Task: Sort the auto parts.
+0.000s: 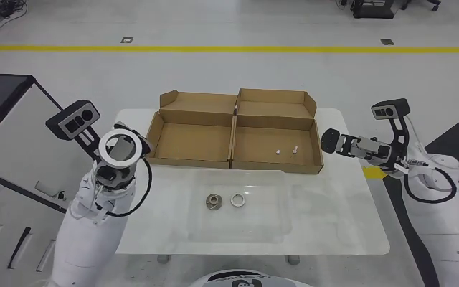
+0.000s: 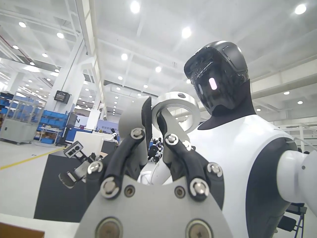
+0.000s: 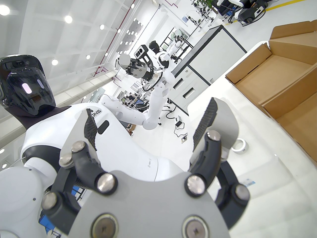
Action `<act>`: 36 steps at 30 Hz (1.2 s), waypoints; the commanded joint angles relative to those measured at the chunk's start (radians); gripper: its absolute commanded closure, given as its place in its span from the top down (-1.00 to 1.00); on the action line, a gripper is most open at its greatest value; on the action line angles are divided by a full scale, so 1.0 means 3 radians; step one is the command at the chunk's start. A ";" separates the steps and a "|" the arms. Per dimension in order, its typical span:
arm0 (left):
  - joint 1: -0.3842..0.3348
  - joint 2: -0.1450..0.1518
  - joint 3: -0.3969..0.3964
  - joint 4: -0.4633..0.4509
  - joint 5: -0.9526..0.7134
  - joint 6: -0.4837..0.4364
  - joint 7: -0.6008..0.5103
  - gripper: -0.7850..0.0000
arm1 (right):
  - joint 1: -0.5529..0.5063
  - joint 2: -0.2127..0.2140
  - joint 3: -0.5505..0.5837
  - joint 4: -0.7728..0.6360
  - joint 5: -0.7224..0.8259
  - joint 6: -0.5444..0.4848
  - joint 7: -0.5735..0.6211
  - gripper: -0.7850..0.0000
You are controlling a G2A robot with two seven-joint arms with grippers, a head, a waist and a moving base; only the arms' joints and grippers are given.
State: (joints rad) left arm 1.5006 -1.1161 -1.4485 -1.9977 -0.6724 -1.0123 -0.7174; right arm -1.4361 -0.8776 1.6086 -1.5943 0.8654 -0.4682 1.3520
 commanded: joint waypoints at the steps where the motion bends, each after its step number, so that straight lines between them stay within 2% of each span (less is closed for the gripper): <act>1: 0.0000 0.0000 0.0001 0.0000 0.0000 0.0000 0.0002 -1.00 | 0.0000 0.0000 0.0000 0.0000 0.0000 0.0000 0.0000 1.00; 26: 0.0000 0.0000 0.0001 0.0000 0.0000 0.0000 0.0002 -1.00 | 0.0000 0.0000 0.0000 0.0000 0.0000 0.0000 0.0000 1.00; 31: -0.0116 -0.0018 0.0012 -0.0032 0.0352 0.0327 0.0192 -1.00 | 0.0000 0.0000 0.0000 0.0000 0.0000 0.0000 0.0000 1.00; 36: -0.0364 -0.0035 0.0069 0.0010 0.1079 0.0770 0.0277 -1.00 | 0.0000 0.0000 0.0000 0.0000 0.0000 0.0000 0.0000 1.00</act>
State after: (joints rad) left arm 1.4071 -1.1259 -1.4310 -1.9970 -0.4093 -0.8204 -0.6412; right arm -1.4361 -0.8776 1.6086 -1.5943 0.8654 -0.4682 1.3520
